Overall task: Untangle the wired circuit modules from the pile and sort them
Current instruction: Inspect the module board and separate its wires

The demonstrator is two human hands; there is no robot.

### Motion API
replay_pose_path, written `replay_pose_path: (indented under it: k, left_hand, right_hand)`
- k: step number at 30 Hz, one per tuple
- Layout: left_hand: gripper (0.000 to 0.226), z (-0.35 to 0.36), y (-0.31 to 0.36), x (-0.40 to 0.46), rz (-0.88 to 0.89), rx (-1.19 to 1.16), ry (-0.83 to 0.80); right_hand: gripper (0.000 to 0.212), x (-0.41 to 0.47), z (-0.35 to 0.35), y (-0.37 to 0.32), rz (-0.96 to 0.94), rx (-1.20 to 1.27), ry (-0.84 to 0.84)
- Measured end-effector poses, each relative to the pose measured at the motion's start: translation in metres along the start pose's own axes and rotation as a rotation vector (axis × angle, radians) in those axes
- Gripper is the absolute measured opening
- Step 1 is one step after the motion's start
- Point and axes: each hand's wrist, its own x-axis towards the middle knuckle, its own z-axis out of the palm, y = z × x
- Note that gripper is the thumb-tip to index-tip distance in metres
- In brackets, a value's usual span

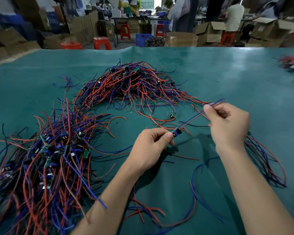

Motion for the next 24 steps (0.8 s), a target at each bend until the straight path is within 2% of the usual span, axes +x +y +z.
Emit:
replay_pose_path:
  k: [4, 6, 7, 8, 9, 12, 14, 16, 18, 21, 24]
  left_hand:
    - [0.032, 0.0, 0.003, -0.001, 0.015, 0.03, 0.012]
    - [0.031, -0.001, 0.001, 0.0, -0.004, -0.021, 0.069]
    - [0.03, -0.001, -0.001, 0.001, -0.023, -0.057, 0.102]
    - [0.03, -0.001, -0.003, 0.003, -0.041, -0.074, 0.129]
    - [0.029, 0.0, -0.003, 0.003, -0.056, -0.073, 0.148]
    - [0.028, 0.002, -0.003, 0.004, -0.063, -0.104, 0.164]
    - [0.029, 0.001, -0.003, 0.003, -0.055, -0.122, 0.147]
    - [0.03, 0.0, -0.002, 0.003, -0.05, -0.112, 0.124]
    - [0.03, 0.001, -0.001, 0.002, -0.051, -0.088, 0.099]
    - [0.032, 0.001, 0.002, 0.002, -0.062, -0.044, 0.071]
    - [0.033, 0.0, 0.005, 0.002, -0.09, -0.091, 0.041]
  right_hand:
    - [0.014, 0.012, -0.017, 0.01, 0.085, 0.026, 0.262]
    - [0.017, 0.013, -0.021, 0.011, 0.155, -0.008, 0.415]
    - [0.018, 0.011, -0.02, 0.01, 0.172, -0.05, 0.433]
    - [0.021, 0.009, -0.016, 0.007, 0.177, -0.076, 0.37]
    - [0.027, 0.004, -0.01, 0.003, 0.178, -0.072, 0.23]
    - [0.043, -0.023, 0.015, -0.015, 0.116, -0.097, -0.348]
    - [0.045, -0.042, 0.027, -0.023, 0.002, -0.146, -0.563]
    - [0.034, -0.046, 0.03, -0.025, -0.055, -0.115, -0.595]
    - [0.02, -0.042, 0.025, -0.025, -0.008, -0.005, -0.61]
    - [0.015, -0.041, 0.024, -0.025, 0.026, 0.053, -0.641]
    - [0.013, -0.04, 0.026, -0.023, -0.025, 0.009, -0.513]
